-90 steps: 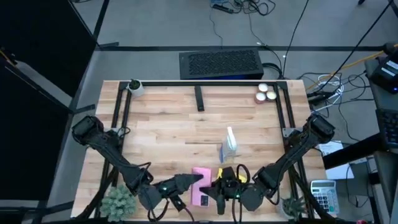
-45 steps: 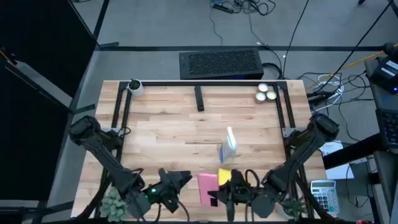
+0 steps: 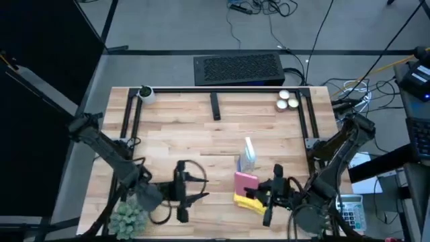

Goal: Apply microfiber cloth
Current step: Spray the back of the pink cellphone using the white spray bottle

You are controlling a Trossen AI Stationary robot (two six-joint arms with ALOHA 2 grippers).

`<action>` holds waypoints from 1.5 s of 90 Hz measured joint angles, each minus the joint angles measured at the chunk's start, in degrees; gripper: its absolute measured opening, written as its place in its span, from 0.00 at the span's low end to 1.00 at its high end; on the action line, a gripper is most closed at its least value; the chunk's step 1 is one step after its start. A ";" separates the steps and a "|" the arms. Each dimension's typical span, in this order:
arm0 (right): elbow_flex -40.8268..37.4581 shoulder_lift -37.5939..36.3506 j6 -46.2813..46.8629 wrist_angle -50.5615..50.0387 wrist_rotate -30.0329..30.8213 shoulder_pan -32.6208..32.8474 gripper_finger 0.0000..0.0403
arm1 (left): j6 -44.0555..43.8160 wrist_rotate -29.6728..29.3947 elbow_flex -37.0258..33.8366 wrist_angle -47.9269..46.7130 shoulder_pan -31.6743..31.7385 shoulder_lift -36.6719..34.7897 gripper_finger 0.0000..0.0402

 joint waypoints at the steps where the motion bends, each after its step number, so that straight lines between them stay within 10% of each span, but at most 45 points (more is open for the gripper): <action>1: 0.00 0.01 -0.56 0.00 -0.06 -0.13 0.03 | -0.54 0.69 0.00 0.19 0.32 0.12 0.41; 54: 0.00 1.75 -19.96 11.28 -5.42 -4.25 0.03 | -8.62 17.19 -10.02 26.58 8.82 1.18 0.41; 93: 0.01 5.27 -24.72 20.62 -16.59 -11.02 0.02 | -6.89 18.56 -11.30 26.73 9.20 1.18 0.40; 135: 0.02 4.70 -27.64 20.92 -26.95 -15.78 0.17 | -3.89 17.97 -11.32 24.22 8.96 1.18 0.03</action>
